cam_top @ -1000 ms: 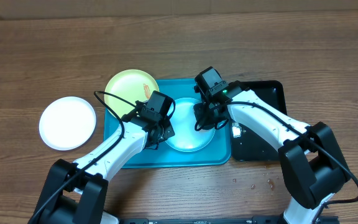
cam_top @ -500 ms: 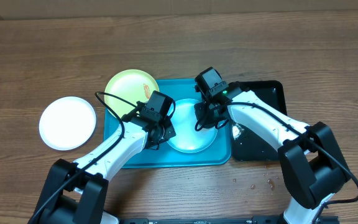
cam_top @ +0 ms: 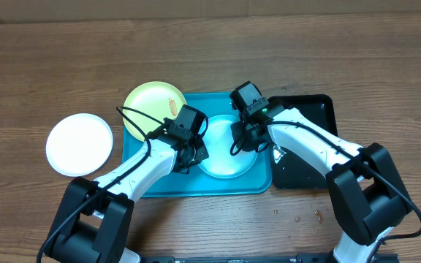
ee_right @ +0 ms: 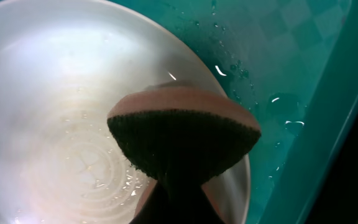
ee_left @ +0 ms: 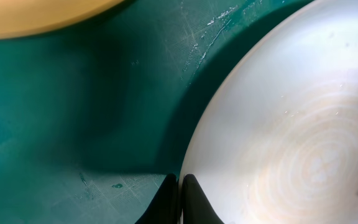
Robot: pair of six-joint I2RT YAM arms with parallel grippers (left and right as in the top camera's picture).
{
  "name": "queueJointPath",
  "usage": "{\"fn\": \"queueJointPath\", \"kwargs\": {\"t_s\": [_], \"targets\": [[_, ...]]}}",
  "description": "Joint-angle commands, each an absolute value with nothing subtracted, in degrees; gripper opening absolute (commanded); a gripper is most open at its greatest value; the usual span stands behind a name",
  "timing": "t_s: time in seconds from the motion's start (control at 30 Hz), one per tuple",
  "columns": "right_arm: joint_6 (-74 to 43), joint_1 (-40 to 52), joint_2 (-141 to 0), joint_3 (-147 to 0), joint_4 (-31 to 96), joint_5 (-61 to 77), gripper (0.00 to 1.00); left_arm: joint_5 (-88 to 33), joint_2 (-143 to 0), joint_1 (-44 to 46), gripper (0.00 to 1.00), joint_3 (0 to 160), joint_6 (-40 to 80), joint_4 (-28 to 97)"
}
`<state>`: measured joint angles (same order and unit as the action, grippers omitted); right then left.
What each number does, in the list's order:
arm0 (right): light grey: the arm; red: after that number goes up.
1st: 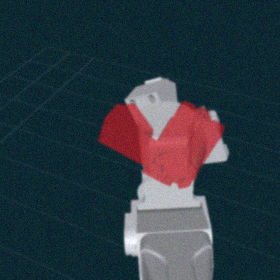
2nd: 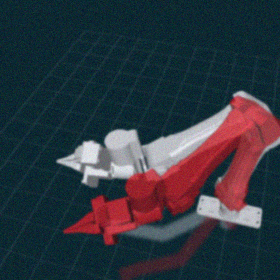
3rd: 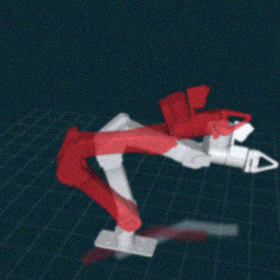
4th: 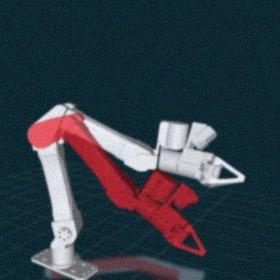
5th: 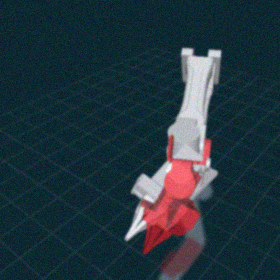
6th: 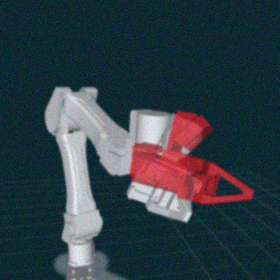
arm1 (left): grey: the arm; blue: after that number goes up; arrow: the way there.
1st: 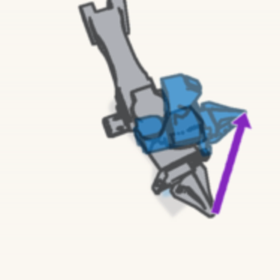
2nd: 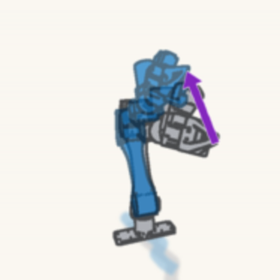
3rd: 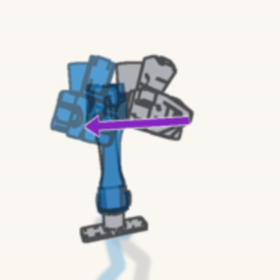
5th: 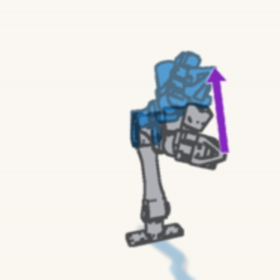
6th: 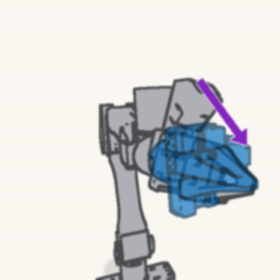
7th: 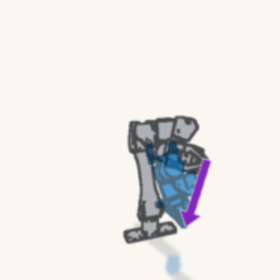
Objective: Clean dirty plates on tray and stack at the side
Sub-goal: 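Scrub light-blue plate with sponge in right gripper while left holds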
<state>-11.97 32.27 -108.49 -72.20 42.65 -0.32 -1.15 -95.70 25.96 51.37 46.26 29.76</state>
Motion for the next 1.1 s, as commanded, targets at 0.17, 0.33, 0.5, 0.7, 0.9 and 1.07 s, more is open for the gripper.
{"fn": "queueJointPath", "kwargs": {"t_s": [0.17, 0.33, 0.5, 0.7, 0.9, 1.07], "targets": [[-12.0, 31.4, -107.5, -68.2, 38.6, -2.3, 0.04, -1.8, -97.5, 26.3, 0.04, 51.5, 44.9, 29.9], [-12.0, 30.5, -108.7, -67.7, 37.3, -2.3, 0.04, -2.0, -97.5, 26.3, 0.04, 51.5, 45.0, 30.0], [-12.0, 30.5, -111.9, -67.7, 35.7, 0.8, 0.04, -2.2, -97.5, 26.3, 0.04, 51.5, 44.9, 30.1], [-12.0, 30.8, -112.6, -67.7, 35.2, 8.1, 0.04, -2.5, -97.5, 26.3, 0.04, 51.5, 45.0, 29.9], [-12.0, 31.2, -112.6, -67.7, 35.4, 10.1, 0.15, -2.5, -97.5, 26.3, 0.04, 51.5, 44.9, 30.0], [-12.0, 31.6, -112.6, -67.7, 35.4, 11.7, 0.15, -2.5, -97.5, 26.3, 0.04, 51.5, 44.9, 30.0]]}}
